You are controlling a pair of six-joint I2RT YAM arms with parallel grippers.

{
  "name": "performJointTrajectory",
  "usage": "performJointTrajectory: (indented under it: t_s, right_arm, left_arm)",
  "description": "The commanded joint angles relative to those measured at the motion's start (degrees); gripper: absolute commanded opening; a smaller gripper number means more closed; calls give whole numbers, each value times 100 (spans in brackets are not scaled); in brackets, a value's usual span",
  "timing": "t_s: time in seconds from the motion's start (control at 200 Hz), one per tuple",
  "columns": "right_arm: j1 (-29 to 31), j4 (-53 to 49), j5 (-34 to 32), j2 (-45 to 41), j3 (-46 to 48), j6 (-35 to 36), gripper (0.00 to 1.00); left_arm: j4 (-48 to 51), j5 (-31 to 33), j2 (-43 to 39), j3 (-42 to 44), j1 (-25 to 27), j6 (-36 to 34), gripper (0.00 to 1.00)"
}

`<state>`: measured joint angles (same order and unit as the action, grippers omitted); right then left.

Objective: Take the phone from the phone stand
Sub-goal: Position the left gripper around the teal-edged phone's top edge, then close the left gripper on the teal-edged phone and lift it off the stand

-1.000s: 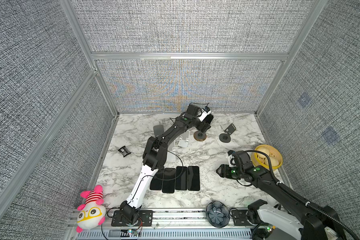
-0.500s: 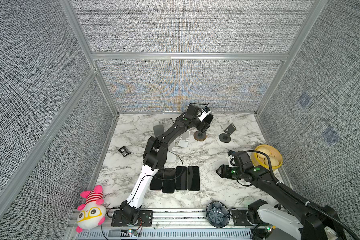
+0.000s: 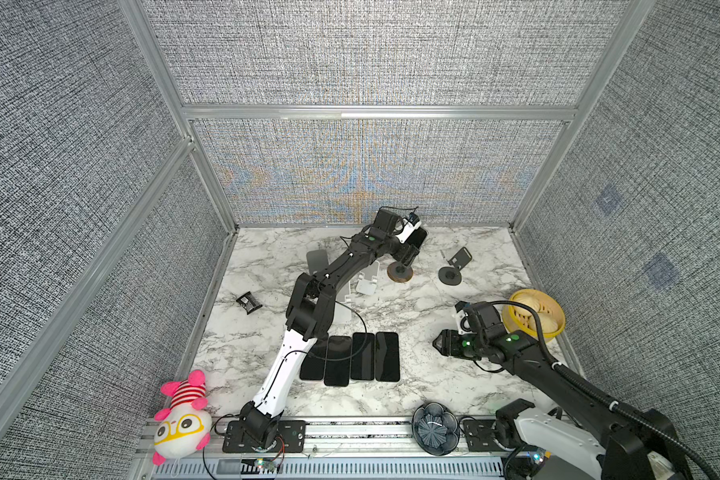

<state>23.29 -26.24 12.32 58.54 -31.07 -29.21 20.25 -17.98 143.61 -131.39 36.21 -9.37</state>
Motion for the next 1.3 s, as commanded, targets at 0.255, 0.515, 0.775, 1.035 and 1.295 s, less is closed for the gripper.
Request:
performJointTrajectory:
  t_s: [0.255,0.515,0.775,1.035,1.295]
  right_arm:
    - [-5,36,-19,6,-13,39,63]
    - [-8,35,-28,-1,22,40,63]
    - [-32,49,-23,-27,-6,69,63]
    - [-99,-31,-36,-15,-153,153,63]
    - [-206,56,45,127,-265,170,63]
  left_arm:
    - [-186,101,-272,145,-3,18,71]
    - [-401,52,-518,412,4,124,70]
    - [-676,-24,-948,911,0,355,70]
    - [-1062,-49,-1697,1828,16,862,70]
    - [-1708,281,-2767,3287,267,2080,63]
